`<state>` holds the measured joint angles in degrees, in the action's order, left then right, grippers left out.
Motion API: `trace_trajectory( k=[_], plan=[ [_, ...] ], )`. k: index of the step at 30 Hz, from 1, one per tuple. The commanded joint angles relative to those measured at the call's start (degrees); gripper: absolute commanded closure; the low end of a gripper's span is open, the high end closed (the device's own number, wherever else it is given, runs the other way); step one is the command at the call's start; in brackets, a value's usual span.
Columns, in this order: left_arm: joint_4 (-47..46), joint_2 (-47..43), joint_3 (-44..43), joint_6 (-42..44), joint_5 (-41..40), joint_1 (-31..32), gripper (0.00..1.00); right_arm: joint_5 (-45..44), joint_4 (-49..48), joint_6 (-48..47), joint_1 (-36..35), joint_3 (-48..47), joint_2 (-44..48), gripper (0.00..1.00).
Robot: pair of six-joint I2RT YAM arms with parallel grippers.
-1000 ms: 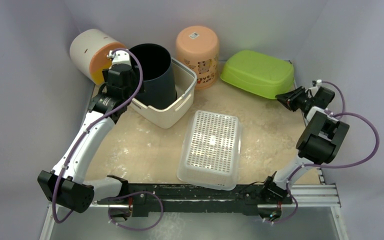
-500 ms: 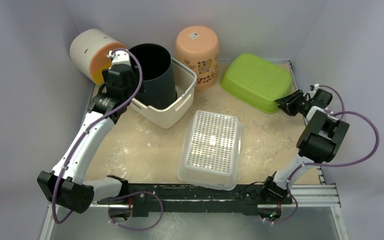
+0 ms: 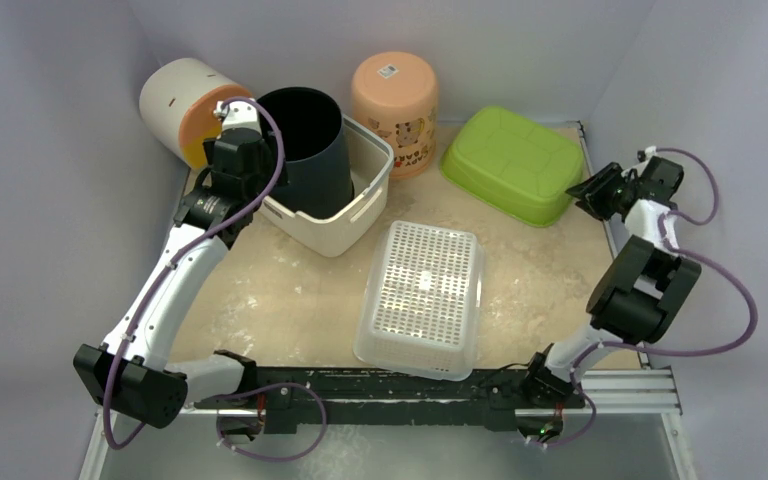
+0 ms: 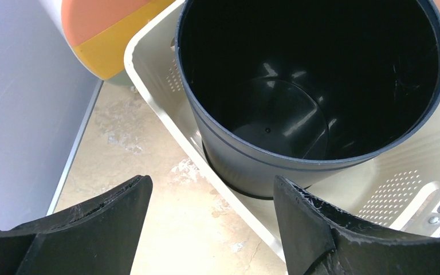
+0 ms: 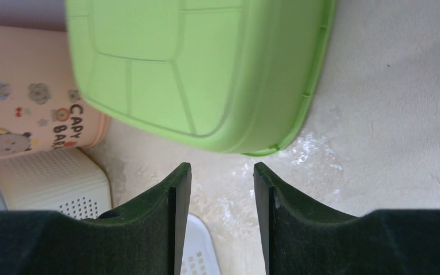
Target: Turn the large container upside down
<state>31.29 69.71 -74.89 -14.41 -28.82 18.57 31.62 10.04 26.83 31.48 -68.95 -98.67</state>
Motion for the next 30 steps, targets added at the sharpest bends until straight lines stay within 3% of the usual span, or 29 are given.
trace_trajectory(
  k=[1, 4, 10, 14, 22, 30],
  plan=[
    [-2.6, -0.3, -0.8, -1.4, 1.5, 0.3, 0.22, -4.0, 5.9, -4.2, -3.8, -4.7, 10.4, 0.53],
    [-2.6, 0.9, -1.2, -1.7, 1.9, 0.2, 0.22, -6.2, 7.2, -5.0, -10.6, -5.9, 14.3, 0.53],
    [-3.0, 2.0, -1.8, -2.5, 2.4, 0.3, 0.22, -15.2, 12.8, -6.0, -33.4, -10.7, 16.6, 0.53],
    [-3.1, 1.8, -1.7, -2.6, 2.1, 0.3, 0.22, -20.1, 17.4, -7.2, -43.8, -11.6, 17.9, 0.55],
    [-3.7, 2.3, -1.5, -3.3, 1.6, 0.3, 0.22, -25.6, 29.6, -10.2, -58.0, -7.9, 20.2, 0.56],
    [-2.4, 4.1, -2.2, -3.1, 2.1, 0.3, 0.22, -26.7, 26.8, -5.6, -69.3, -0.6, 18.4, 0.56]
  ],
)
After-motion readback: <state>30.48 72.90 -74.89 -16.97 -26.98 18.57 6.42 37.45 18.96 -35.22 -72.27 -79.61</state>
